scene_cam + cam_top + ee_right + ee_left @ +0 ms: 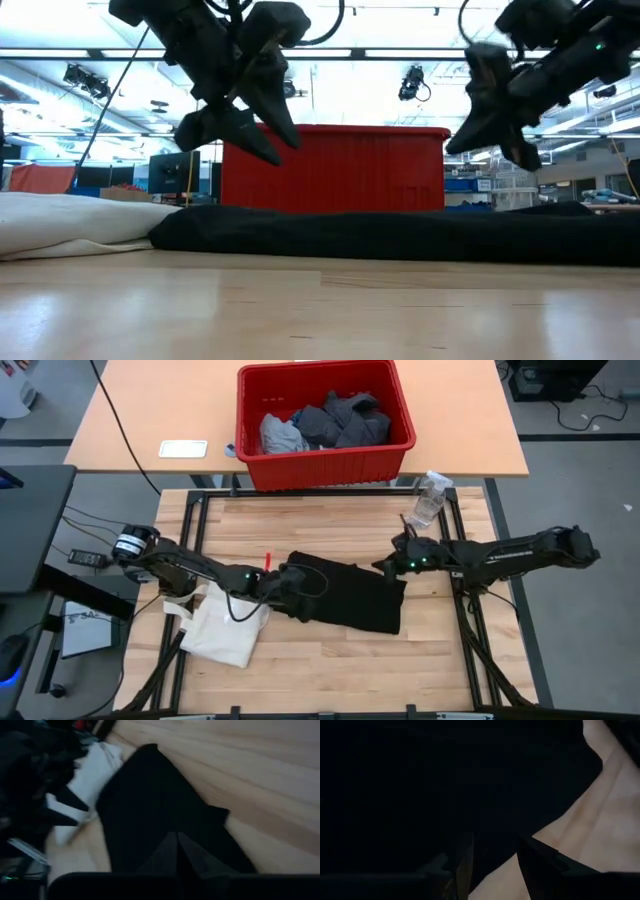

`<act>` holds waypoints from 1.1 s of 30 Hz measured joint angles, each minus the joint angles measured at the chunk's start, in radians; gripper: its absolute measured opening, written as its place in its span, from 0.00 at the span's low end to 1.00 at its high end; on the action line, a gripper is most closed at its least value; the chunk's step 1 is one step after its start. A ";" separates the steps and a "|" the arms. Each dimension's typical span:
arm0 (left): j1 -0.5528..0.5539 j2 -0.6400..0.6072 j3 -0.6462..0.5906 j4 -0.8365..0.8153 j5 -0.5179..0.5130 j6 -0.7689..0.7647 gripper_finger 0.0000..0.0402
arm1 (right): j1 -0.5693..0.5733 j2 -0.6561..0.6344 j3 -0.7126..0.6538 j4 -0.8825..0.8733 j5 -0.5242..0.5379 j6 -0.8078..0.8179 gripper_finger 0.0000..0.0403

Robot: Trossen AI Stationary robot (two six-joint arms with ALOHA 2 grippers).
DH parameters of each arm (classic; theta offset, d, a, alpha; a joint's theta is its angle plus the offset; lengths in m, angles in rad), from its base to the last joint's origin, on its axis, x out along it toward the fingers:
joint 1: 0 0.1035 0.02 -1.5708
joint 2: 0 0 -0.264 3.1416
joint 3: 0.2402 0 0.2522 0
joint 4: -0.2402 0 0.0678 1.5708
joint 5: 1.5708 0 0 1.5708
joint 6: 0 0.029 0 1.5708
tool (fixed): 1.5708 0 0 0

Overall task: Fold Laundry from Bin
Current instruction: Fold the black shirt

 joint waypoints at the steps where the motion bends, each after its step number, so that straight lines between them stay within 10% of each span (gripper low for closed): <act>1: 0.004 0.002 0.000 -0.001 0.001 0.011 0.38 | -0.004 0.019 0.000 -0.011 -0.001 -0.008 0.01; 24: 0.070 0.172 -0.002 -0.022 0.131 -0.082 0.38 | 0.462 0.413 0.001 0.180 -0.314 0.385 0.00; 33: 0.097 0.016 0.000 -0.016 0.210 -0.091 0.38 | 0.418 0.323 0.093 0.261 -0.135 0.272 0.09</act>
